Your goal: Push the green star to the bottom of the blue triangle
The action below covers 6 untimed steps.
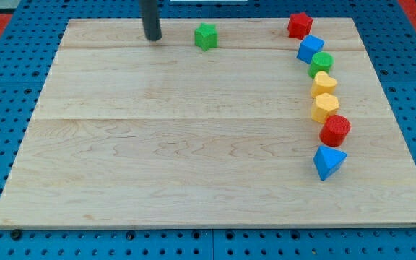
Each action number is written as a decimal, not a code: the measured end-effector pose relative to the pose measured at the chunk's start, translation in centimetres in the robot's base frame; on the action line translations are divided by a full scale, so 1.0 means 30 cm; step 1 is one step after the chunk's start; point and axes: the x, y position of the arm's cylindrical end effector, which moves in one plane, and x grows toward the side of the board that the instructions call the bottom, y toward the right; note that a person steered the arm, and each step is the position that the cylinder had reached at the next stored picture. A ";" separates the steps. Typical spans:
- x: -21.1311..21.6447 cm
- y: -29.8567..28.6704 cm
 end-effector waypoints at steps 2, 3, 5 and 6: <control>0.042 0.283; 0.159 0.306; 0.011 0.288; 0.144 0.363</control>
